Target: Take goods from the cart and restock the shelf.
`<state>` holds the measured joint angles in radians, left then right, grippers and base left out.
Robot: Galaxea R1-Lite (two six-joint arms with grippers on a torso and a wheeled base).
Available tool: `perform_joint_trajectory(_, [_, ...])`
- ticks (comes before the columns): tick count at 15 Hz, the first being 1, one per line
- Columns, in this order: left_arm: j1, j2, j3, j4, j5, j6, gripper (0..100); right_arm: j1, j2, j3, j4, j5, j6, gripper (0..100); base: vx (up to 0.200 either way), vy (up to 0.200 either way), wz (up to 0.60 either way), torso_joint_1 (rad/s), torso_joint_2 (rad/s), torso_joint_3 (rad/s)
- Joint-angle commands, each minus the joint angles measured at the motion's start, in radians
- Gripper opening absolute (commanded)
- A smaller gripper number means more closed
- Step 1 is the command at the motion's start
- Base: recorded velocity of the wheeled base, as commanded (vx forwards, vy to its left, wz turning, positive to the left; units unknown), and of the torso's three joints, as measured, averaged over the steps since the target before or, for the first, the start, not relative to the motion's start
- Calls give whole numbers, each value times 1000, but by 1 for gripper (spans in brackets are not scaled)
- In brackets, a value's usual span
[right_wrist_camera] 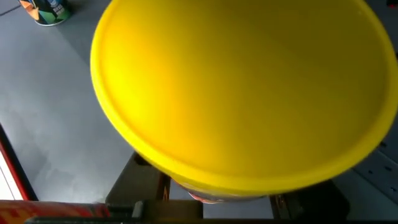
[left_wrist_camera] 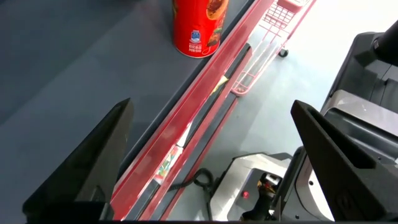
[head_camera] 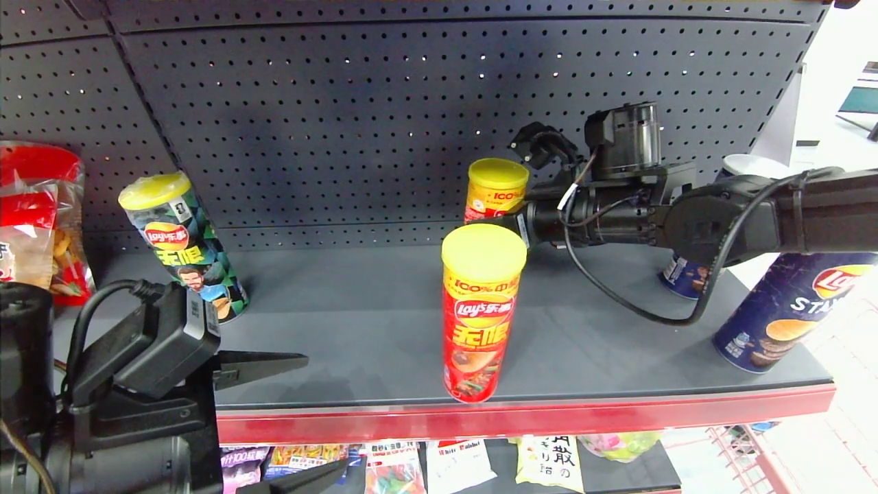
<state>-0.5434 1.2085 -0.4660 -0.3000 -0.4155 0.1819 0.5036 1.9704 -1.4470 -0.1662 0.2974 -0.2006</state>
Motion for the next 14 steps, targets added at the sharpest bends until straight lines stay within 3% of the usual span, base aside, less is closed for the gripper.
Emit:
perform_joint_trajectory(1, [0,5,0,-1,0,-1,100,1,-7,7,2,0,0,100,0,0,0,0,0,0])
perform_joint_trajectory(10, [-1,25,-5,-2,6,2,100,0,-136,139,5,-29,6,100,0,0,0,0,0,0])
perform_joint_trajectory(14, [-1,92,-25,-7,61,2,100,-28,-355,401,2,-93,21,100,0,0,0,0,0,0])
